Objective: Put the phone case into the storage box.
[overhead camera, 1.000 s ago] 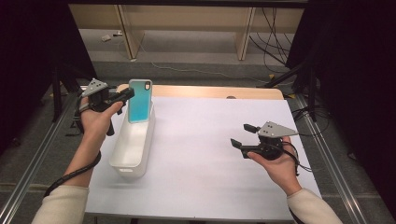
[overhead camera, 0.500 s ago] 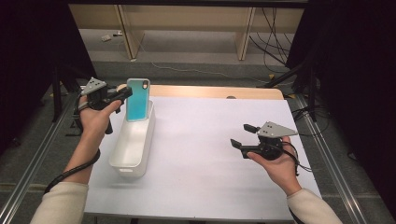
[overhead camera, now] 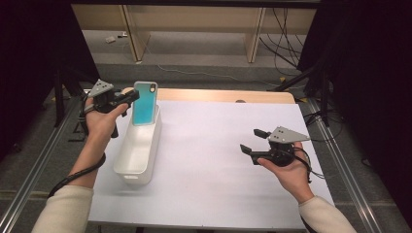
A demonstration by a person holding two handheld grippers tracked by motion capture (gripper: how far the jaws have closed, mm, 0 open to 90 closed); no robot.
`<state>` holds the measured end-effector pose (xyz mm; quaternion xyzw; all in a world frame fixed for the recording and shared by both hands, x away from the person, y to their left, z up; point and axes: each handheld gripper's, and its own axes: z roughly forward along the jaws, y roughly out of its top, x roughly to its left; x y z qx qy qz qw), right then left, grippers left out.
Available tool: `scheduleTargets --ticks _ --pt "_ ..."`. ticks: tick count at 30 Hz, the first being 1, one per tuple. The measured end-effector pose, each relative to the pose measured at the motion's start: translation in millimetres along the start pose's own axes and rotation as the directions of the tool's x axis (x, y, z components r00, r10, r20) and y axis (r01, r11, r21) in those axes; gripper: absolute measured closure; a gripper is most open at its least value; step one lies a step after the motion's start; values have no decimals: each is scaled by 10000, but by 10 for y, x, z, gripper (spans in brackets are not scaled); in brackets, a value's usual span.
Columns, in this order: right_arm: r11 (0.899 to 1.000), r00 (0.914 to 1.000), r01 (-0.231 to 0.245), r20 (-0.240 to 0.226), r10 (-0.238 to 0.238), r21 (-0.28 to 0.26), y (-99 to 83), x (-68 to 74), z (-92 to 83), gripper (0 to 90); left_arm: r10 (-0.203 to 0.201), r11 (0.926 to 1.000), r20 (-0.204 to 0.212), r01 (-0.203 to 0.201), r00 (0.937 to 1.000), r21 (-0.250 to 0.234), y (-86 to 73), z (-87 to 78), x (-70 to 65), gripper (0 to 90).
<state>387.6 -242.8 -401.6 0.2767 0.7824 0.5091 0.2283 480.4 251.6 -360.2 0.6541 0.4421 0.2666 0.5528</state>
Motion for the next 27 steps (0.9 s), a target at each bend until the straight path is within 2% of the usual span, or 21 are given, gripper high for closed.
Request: scheduleTargets --ticks 10,13,20,27 --pt "10000 10000 -46 -2 46 66 -4 3 1 264 32 10000 -56 -32 10000 18 10 30 21 817" --pt "10000 10000 -49 54 50 -76 -9 9 15 264 40 10000 -84 -40 10000 35 7 42 39 818" --pt "10000 10000 -55 -12 55 67 -5 5 0 263 59 10000 -137 -58 9999 73 10 58 62 817" --pt "10000 10000 -28 44 28 -64 -12 8 14 263 70 9999 -156 -68 9999 105 18 82 74 817"
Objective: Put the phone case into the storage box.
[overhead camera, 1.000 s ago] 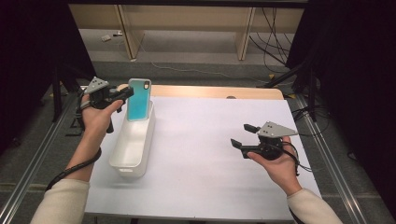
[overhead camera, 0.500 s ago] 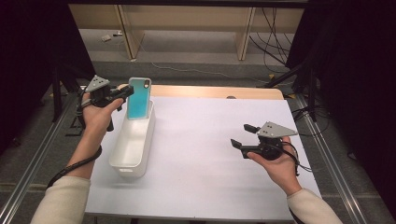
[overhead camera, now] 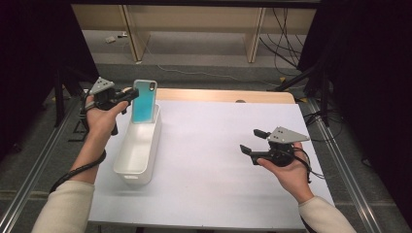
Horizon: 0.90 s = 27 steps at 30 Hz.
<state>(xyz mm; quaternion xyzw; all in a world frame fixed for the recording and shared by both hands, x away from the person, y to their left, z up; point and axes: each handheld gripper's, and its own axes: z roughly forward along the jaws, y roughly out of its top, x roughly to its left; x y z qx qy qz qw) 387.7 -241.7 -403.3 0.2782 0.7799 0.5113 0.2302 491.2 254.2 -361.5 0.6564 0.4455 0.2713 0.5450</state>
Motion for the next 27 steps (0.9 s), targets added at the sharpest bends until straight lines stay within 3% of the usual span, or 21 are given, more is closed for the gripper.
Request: scheduleTargets --ticks 27 --pt "10000 10000 -25 35 25 -50 -5 -4 3 259 3 9999 -139 0 9999 168 -23 95 58 818"
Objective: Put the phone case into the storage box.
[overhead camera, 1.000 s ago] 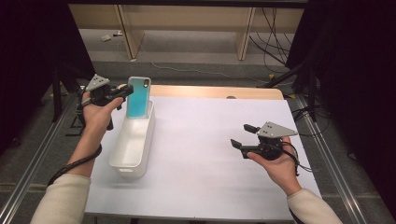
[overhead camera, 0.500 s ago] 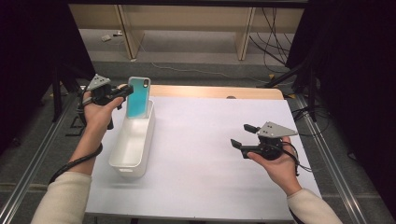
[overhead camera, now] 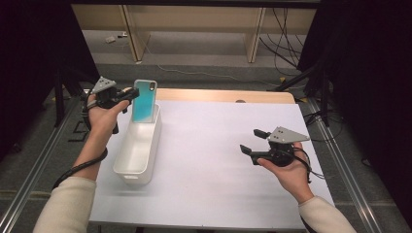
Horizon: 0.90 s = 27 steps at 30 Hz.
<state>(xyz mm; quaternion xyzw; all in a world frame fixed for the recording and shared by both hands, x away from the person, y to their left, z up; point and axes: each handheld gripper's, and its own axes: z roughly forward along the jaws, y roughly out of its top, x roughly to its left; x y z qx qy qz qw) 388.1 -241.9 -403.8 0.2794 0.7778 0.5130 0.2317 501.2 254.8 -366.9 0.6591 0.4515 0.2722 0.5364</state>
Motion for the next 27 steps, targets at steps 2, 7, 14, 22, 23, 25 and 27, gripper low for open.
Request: scheduleTargets --ticks 2,7,14,22,23,25,27 --pt "9999 9999 -14 -99 16 172 8 -2 -15 259 24 10000 11 -24 10000 1 4 5 1 817" --pt "9999 9999 -12 -118 13 136 5 -4 -11 259 66 10000 -5 -66 10000 25 8 24 6 817" --pt "9998 9999 21 -105 -19 172 2 -9 -12 259 101 9999 -58 -101 9999 64 6 36 19 818" --pt "9999 9999 -18 -127 19 111 2 -7 -9 259 122 9999 -111 -121 9999 110 8 44 36 817" --pt "9999 9999 -15 -139 17 141 3 -7 -11 259 122 9999 -105 -121 9999 112 8 47 35 817" --pt "9999 9999 -14 -104 16 151 3 -7 -12 259 139 9998 -119 -137 9998 124 8 52 35 817" --pt "10000 10000 -21 -77 21 32 1 -4 -3 259 147 9998 -109 -146 9998 123 10 59 37 817"
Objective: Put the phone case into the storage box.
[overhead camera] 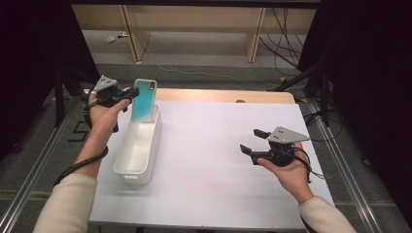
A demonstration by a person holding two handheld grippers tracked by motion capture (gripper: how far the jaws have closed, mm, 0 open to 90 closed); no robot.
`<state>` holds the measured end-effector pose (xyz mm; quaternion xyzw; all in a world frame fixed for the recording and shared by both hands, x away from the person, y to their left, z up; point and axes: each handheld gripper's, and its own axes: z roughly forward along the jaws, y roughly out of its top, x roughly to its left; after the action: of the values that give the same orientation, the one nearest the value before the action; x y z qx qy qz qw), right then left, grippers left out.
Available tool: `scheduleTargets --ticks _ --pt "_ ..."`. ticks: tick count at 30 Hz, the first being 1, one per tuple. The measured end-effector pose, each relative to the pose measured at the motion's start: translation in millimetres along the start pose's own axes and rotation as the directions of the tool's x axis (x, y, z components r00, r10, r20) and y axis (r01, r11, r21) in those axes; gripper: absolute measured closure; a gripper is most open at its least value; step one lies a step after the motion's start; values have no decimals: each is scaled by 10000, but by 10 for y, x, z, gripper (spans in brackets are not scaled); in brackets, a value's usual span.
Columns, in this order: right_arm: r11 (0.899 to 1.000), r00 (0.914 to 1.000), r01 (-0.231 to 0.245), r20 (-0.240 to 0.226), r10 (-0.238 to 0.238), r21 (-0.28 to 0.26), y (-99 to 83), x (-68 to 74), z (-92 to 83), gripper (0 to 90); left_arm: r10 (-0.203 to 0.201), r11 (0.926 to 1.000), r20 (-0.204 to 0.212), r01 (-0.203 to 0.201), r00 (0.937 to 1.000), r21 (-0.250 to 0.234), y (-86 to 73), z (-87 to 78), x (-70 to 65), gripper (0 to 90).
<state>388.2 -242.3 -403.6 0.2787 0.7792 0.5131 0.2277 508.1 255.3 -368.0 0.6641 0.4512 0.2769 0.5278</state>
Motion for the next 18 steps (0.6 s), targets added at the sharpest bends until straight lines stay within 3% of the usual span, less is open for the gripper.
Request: scheduleTargets --ticks 18 --pt "9999 10000 -8 -26 9 121 -1 -7 -11 259 49 9999 -65 -48 10000 148 -26 63 15 817"
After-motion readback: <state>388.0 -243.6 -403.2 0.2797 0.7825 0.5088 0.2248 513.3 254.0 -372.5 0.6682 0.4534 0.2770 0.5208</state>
